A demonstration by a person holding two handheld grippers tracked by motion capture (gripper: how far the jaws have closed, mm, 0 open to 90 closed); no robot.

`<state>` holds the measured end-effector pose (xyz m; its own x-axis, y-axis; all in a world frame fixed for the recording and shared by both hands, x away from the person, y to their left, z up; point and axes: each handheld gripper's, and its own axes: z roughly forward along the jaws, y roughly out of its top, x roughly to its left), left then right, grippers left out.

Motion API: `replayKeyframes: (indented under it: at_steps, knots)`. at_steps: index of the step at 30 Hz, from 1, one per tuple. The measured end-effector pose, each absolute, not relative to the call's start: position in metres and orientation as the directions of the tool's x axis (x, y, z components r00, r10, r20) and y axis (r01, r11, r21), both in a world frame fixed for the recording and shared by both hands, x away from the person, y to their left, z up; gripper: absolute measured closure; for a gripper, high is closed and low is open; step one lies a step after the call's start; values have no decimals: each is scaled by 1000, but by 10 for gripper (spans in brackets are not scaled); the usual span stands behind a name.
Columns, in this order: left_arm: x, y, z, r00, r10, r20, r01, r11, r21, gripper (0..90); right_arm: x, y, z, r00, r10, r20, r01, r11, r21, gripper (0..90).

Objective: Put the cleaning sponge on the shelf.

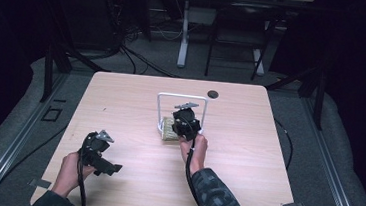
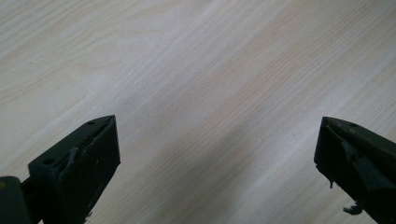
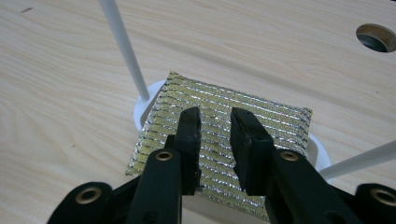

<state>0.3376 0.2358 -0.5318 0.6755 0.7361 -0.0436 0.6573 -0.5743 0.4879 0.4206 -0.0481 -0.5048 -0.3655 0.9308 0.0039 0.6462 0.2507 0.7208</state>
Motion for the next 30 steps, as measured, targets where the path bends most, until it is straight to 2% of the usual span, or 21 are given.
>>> replayKeyframes:
  at_steps: [13, 14, 19, 30]
  knots:
    - [338, 236, -532, 678, 734, -47, 657, -576, 486, 1, 402, -63, -487, -458, 889, -1, 623, 322, 713, 574]
    - [338, 235, -532, 678, 733, -47, 657, -576, 486, 1, 399, -68, -484, -467, 884, 9, 626, 324, 709, 531]
    - [338, 235, -532, 680, 732, -44, 656, -581, 482, 1, 390, -79, -477, -503, 864, 17, 620, 347, 704, 436]
    - [338, 234, -533, 682, 730, -44, 655, -583, 480, 1, 371, -110, -464, -515, 857, 9, 606, 357, 711, 288]
